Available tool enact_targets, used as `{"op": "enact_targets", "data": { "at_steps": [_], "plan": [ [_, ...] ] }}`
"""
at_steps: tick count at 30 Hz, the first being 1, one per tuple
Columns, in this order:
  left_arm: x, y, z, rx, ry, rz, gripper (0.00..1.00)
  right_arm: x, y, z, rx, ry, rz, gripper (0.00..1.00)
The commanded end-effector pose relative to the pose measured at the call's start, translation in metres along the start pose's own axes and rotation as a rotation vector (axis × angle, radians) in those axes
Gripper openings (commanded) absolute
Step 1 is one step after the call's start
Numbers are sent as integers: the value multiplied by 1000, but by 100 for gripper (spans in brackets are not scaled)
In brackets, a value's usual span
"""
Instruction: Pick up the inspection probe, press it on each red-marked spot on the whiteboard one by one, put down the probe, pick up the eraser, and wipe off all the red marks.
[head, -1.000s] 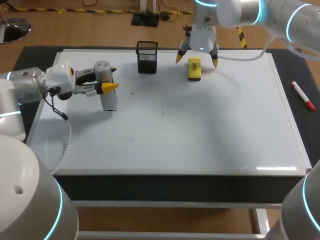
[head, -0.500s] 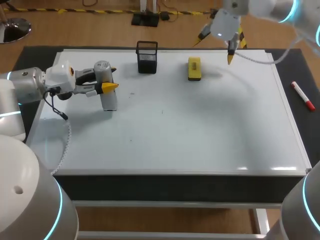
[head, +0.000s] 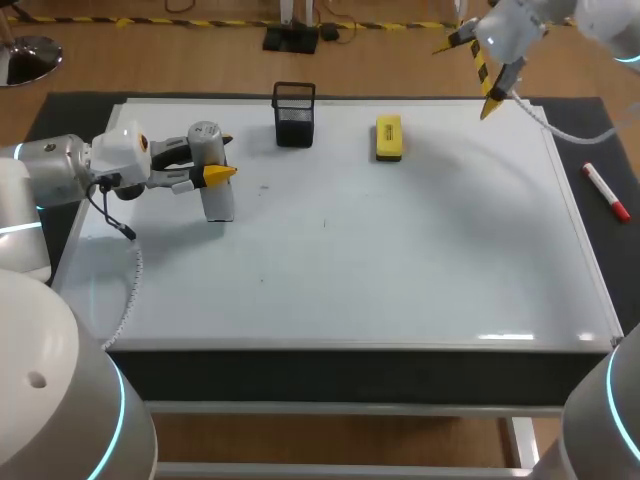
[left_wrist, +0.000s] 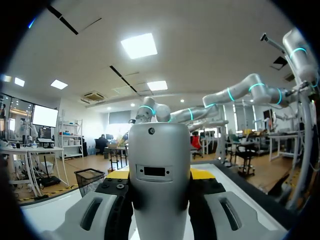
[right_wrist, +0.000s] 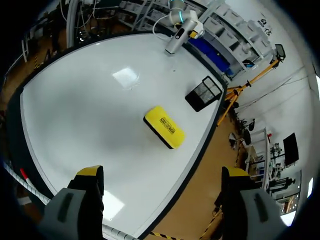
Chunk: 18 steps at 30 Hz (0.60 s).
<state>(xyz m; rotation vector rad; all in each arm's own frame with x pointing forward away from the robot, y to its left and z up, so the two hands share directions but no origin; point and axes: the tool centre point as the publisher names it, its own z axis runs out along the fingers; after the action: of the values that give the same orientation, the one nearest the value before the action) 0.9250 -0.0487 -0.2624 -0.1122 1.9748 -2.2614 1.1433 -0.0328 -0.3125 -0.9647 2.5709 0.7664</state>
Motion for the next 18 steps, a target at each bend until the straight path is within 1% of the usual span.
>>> {"op": "enact_targets", "data": {
  "at_steps": [1, 2, 3, 4, 5, 6, 9, 11, 12, 18],
  "plan": [
    [0, 0, 0, 4, 0, 2, 0, 6, 14, -37, 35, -74, 44, 100],
    [0, 0, 0, 4, 0, 2, 0, 5, 17, -44, 37, -69, 58, 100],
    [0, 0, 0, 4, 0, 2, 0, 3, 21, -51, 35, -97, 51, 100],
    [0, 0, 0, 4, 0, 2, 0, 3, 23, -56, 35, -101, 61, 100],
    [0, 0, 0, 4, 0, 2, 0, 3, 25, -60, 38, -81, 83, 100],
    [0, 0, 0, 4, 0, 2, 0, 2, 27, -65, 33, -106, 77, 100],
    [0, 0, 0, 4, 0, 2, 0, 0, 34, -78, 35, -93, 102, 100],
    [0, 0, 0, 4, 0, 2, 0, 1, 39, -81, 34, -94, 101, 100],
    [0, 0, 0, 4, 0, 2, 0, 0, 43, -83, 36, -124, 69, 100],
    [0, 0, 0, 4, 0, 2, 0, 0, 43, -83, 36, -124, 69, 100]
  ]
}}
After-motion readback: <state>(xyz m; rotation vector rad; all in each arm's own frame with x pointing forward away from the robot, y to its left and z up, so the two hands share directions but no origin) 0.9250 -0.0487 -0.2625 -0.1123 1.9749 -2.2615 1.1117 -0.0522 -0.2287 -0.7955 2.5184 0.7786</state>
